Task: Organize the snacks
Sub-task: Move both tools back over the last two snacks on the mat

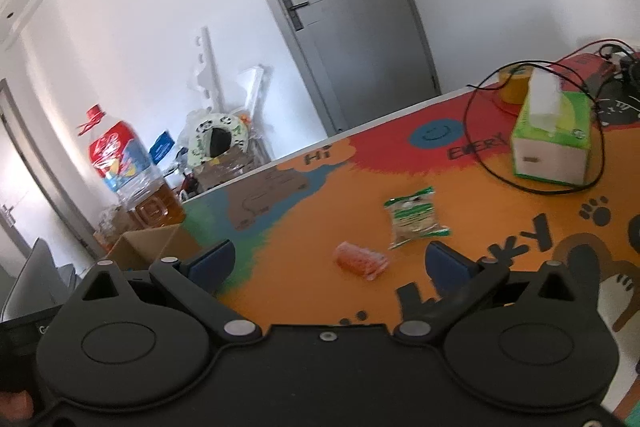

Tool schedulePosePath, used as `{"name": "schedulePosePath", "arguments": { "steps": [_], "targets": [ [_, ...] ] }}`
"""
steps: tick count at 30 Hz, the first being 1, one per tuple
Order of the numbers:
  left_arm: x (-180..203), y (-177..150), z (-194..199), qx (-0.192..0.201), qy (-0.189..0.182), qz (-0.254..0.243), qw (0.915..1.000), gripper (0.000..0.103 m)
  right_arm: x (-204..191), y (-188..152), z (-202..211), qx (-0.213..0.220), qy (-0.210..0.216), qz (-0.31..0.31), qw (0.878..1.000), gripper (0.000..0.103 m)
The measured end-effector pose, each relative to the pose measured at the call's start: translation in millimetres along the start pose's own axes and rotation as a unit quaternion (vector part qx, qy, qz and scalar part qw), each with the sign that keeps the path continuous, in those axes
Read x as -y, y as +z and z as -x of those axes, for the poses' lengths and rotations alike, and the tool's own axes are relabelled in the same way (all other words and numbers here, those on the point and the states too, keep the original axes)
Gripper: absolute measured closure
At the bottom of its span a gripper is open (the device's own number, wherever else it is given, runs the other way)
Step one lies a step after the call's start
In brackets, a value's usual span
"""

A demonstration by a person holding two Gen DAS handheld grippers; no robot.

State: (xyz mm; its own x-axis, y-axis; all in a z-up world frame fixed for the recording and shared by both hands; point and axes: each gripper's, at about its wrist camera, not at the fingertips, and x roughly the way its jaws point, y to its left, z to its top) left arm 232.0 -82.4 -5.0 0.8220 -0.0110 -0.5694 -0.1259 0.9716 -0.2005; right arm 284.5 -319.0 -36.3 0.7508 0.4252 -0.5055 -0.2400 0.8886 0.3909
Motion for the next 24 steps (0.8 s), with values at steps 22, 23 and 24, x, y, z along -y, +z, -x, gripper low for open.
{"name": "schedulePosePath", "arguments": {
  "steps": [22, 23, 24],
  "targets": [
    [47.4, -2.8, -89.0, -0.045, 0.011, 0.019, 0.9988, 0.007, 59.6, 11.1, -34.4, 0.0, -0.028, -0.036, 0.999, 0.018],
    [49.8, -3.5, -93.6, -0.048, 0.013, 0.019, 0.9986, 0.007, 62.5, 10.9, -36.9, -0.002, -0.028, -0.037, 0.999, 0.021],
    [52.0, -4.1, -97.8, -0.05, 0.015, 0.018, 0.9984, 0.007, 65.3, 11.0, -39.5, -0.004, -0.028, -0.038, 0.999, 0.024]
  ]
}}
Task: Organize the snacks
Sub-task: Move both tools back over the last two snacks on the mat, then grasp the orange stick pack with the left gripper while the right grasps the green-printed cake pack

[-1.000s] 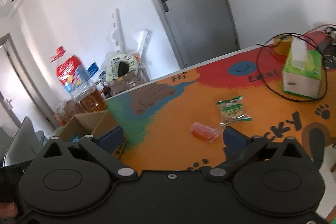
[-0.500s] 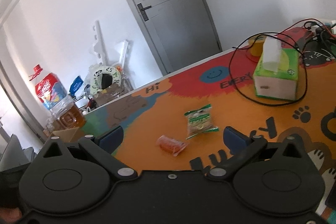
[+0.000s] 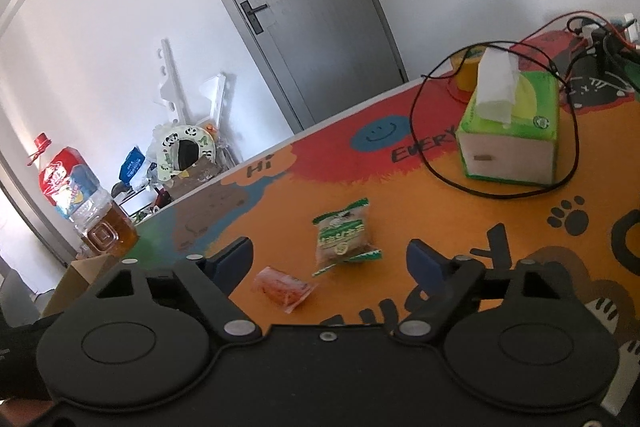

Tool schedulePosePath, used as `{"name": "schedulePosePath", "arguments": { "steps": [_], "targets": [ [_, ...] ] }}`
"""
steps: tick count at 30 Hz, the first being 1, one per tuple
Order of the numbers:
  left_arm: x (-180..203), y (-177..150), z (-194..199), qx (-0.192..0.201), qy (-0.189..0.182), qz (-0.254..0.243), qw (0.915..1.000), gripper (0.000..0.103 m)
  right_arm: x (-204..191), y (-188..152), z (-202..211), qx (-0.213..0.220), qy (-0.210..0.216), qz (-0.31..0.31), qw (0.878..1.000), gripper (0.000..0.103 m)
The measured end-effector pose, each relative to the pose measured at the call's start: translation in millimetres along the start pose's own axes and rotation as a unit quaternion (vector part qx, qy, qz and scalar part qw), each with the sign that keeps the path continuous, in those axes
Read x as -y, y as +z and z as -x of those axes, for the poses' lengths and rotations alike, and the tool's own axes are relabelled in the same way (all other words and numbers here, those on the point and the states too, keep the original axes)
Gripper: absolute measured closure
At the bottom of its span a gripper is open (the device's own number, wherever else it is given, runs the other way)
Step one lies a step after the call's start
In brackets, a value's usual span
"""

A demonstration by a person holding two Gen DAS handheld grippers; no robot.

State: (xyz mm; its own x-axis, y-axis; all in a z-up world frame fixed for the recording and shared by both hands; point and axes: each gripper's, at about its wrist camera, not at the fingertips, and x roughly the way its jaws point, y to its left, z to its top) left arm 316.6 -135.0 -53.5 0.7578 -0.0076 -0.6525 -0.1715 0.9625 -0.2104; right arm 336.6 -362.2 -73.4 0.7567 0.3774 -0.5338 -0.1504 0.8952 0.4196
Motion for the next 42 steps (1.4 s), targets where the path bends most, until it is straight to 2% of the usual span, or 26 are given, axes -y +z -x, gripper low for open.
{"name": "schedulePosePath", "arguments": {
  "steps": [9, 20, 24, 31, 34, 36, 37, 39, 40, 41, 42],
  "targets": [
    [20.5, -3.9, -36.2, -0.016, 0.023, 0.003, 0.9996, 0.007, 26.3, 1.7, -23.9, -0.02, 0.003, -0.013, 1.0, 0.033],
    [34.2, -8.6, -72.0, -0.029, 0.052, -0.005, 0.9982, 0.007, 39.0, 4.3, -42.4, -0.035, 0.007, -0.017, 0.999, 0.033],
    [35.6, -15.4, -70.6, -0.031, 0.058, -0.026, 0.9975, 0.007, 41.5, 3.1, -49.4, -0.037, 0.006, -0.025, 0.999, 0.034],
    [15.8, -17.8, -64.9, -0.03, 0.046, -0.022, 0.9983, 0.009, 30.2, 0.6, -59.0, -0.042, 0.014, -0.021, 0.999, 0.034],
    [10.1, -15.0, -63.3, -0.02, 0.029, -0.014, 0.9993, 0.026, 22.0, 2.6, -62.2, -0.041, 0.014, -0.01, 0.999, 0.034],
    [8.8, -14.0, -62.8, -0.017, 0.017, -0.012, 0.9996, 0.044, 18.3, 3.3, -64.0, -0.041, 0.014, -0.004, 0.999, 0.034],
    [8.7, -14.0, -62.9, -0.017, 0.013, -0.012, 0.9997, 0.048, 16.6, 3.6, -65.1, -0.042, 0.014, -0.003, 0.999, 0.034],
    [9.3, -14.4, -63.3, -0.016, 0.009, -0.014, 0.9997, 0.062, 13.9, 3.9, -67.6, -0.044, 0.013, 0.001, 0.999, 0.034],
    [9.3, -14.6, -63.3, -0.016, 0.007, -0.015, 0.9997, 0.066, 13.0, 4.1, -69.4, -0.045, 0.012, 0.003, 0.999, 0.034],
    [8.3, -14.7, -63.3, -0.016, 0.001, -0.014, 0.9998, 0.075, 12.2, 4.1, -71.4, -0.046, 0.01, 0.004, 0.999, 0.034],
    [6.1, -15.0, -63.5, -0.016, -0.005, -0.009, 0.9998, 0.079, 11.1, 4.4, -73.3, -0.047, 0.009, 0.005, 0.999, 0.034]
  ]
}}
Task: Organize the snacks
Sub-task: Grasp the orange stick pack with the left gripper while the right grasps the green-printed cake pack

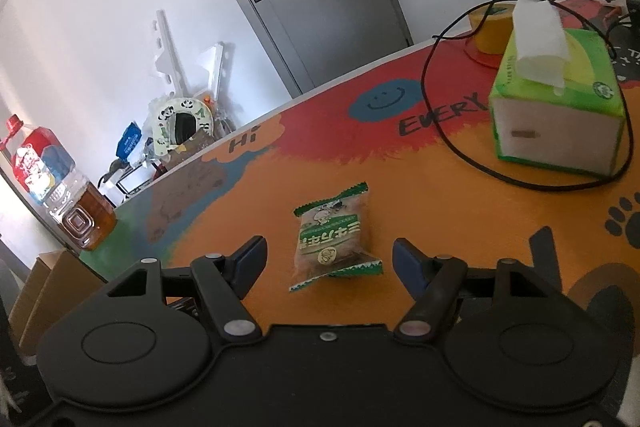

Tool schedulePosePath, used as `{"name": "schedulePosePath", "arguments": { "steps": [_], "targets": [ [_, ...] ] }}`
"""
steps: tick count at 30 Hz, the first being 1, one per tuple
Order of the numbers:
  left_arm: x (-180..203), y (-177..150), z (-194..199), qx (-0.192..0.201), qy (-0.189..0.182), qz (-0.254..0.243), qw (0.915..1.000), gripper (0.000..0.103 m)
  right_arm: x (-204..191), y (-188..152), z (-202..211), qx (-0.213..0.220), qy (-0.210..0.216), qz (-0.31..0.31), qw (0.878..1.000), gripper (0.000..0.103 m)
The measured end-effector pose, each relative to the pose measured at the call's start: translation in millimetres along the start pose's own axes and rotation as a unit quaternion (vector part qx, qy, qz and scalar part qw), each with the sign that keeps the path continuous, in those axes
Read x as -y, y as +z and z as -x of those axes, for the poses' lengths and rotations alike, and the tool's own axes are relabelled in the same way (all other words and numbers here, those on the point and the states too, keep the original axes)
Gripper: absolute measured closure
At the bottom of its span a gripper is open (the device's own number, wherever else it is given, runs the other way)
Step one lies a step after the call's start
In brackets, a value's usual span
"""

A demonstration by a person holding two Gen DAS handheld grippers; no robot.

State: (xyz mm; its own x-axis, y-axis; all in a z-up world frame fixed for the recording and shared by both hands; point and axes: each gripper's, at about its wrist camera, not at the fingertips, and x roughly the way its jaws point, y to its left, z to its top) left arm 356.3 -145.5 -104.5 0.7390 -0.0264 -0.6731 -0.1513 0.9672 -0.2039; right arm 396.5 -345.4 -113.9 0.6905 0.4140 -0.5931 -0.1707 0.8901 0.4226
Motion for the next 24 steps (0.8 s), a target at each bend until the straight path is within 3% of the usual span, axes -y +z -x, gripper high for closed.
{"name": "schedulePosePath", "arguments": {
  "steps": [3, 19, 20, 23, 24],
  "targets": [
    [-8.0, -1.5, 2.3, 0.004, -0.007, 0.008, 0.9999, 0.081, -5.4, 0.1, -7.5, 0.0, -0.008, 0.008, 1.0, 0.034],
    [-55.8, 6.5, 19.4, 0.017, 0.03, 0.054, 0.998, 0.084, -41.4, -3.0, -50.9, -0.022, -0.083, 0.099, 0.991, 0.029],
    [-56.9, 6.8, 19.6, 0.014, 0.032, 0.059, 0.9977, 0.084, -44.4, -5.0, -51.5, -0.021, -0.09, 0.109, 0.99, 0.032],
    [-56.0, 4.0, 14.8, 0.011, 0.039, 0.06, 0.9974, 0.081, -51.6, -8.7, -49.0, -0.021, -0.121, 0.132, 0.984, 0.053],
    [-53.8, 1.8, 16.0, 0.018, 0.043, 0.053, 0.9975, 0.081, -51.5, -9.1, -46.1, -0.025, -0.114, 0.13, 0.985, 0.053]
  ]
}}
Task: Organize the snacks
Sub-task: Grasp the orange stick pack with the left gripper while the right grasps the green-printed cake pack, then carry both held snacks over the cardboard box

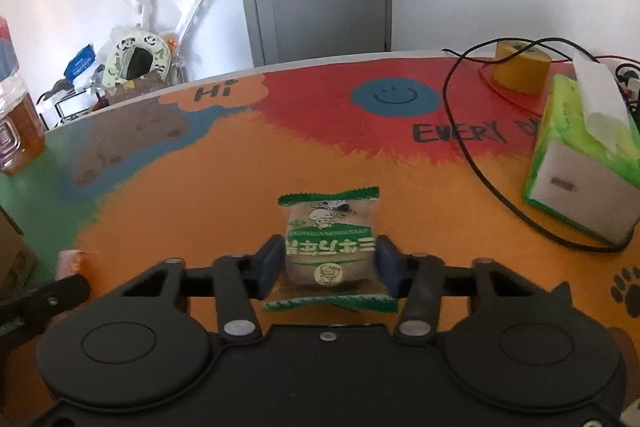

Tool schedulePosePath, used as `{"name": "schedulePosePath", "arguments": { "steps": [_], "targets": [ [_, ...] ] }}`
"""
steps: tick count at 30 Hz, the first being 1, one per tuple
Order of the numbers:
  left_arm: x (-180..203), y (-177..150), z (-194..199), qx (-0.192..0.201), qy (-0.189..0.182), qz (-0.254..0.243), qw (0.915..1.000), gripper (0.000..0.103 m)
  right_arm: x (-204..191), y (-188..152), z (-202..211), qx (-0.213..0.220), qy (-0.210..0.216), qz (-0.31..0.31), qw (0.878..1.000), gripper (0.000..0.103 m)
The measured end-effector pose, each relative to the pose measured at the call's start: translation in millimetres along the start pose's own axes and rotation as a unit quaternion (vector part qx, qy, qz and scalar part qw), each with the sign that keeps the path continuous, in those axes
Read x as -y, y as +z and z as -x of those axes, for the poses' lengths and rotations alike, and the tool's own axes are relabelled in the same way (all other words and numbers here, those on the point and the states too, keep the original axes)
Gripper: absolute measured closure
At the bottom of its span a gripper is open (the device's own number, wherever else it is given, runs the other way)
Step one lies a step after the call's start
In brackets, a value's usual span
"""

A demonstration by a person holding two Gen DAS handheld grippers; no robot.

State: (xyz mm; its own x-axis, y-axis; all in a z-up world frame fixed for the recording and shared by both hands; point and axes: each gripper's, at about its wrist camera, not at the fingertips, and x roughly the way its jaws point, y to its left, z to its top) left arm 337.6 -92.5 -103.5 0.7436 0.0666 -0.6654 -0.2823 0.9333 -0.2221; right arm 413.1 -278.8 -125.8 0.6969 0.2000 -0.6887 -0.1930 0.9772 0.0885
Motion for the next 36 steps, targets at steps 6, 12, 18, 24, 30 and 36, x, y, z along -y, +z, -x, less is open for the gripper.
{"name": "schedulePosePath", "arguments": {
  "steps": [6, 12, 18, 24, 30, 36],
  "targets": [
    [-0.9, -5.8, 4.5, 0.006, -0.002, -0.01, 0.9999, 0.081, 3.5, -12.8, 20.5, -0.006, 0.027, -0.016, 0.999, 0.054],
    [-2.3, -16.7, 18.1, 0.01, -0.015, -0.009, 0.9998, 0.084, 4.5, -25.2, 44.4, -0.005, 0.063, -0.052, 0.997, 0.054],
    [-9.0, -28.0, 37.6, 0.019, -0.033, 0.005, 0.9993, 0.085, -2.2, -29.6, 76.8, 0.012, 0.087, -0.051, 0.995, 0.054],
    [-18.1, -32.3, 56.5, 0.032, -0.048, 0.02, 0.9982, 0.085, -10.8, -33.6, 98.9, 0.029, 0.103, -0.046, 0.993, 0.054],
    [-17.8, -25.9, 85.9, 0.06, -0.063, 0.016, 0.9961, 0.085, -23.2, -32.5, 119.8, 0.047, 0.121, -0.042, 0.991, 0.054],
    [-19.8, -16.9, 111.2, 0.082, -0.068, 0.017, 0.9942, 0.085, -39.5, -27.7, 139.0, 0.067, 0.138, -0.029, 0.988, 0.054]
  ]
}}
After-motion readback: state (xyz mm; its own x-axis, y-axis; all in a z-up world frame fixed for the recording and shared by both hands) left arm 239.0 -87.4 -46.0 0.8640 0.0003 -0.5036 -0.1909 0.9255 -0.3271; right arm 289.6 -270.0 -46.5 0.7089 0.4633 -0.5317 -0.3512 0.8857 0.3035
